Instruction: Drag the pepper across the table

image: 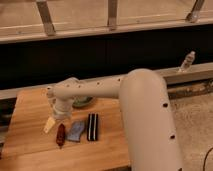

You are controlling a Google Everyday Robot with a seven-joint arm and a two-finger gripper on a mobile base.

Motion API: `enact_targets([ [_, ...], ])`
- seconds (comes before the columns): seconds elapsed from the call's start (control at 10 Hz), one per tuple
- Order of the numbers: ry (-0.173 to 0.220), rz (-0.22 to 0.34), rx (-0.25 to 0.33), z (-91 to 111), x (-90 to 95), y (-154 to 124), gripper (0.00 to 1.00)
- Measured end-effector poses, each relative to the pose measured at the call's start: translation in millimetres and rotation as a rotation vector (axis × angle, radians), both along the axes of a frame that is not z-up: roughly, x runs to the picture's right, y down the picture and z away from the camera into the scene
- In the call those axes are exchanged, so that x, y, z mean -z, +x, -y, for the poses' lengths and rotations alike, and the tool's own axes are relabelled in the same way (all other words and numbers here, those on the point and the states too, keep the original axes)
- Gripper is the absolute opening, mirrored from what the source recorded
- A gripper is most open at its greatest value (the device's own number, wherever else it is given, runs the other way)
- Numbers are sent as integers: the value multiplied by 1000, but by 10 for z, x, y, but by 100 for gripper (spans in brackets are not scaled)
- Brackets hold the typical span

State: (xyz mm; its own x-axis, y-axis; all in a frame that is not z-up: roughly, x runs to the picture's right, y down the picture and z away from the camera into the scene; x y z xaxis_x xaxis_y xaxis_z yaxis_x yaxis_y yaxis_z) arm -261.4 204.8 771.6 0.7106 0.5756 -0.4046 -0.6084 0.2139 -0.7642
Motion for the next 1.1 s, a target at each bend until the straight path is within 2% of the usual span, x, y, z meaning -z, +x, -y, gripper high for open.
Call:
enact_targets([
  [0.4,-38,-10,22,-178,-107,-56,80],
  [0.6,-68,-26,11,-285,-222,-44,80],
  [0.8,-75,-37,6,-309,-258,-24,68],
  [1.1,-84,-42,20,-314,-239,27,37],
])
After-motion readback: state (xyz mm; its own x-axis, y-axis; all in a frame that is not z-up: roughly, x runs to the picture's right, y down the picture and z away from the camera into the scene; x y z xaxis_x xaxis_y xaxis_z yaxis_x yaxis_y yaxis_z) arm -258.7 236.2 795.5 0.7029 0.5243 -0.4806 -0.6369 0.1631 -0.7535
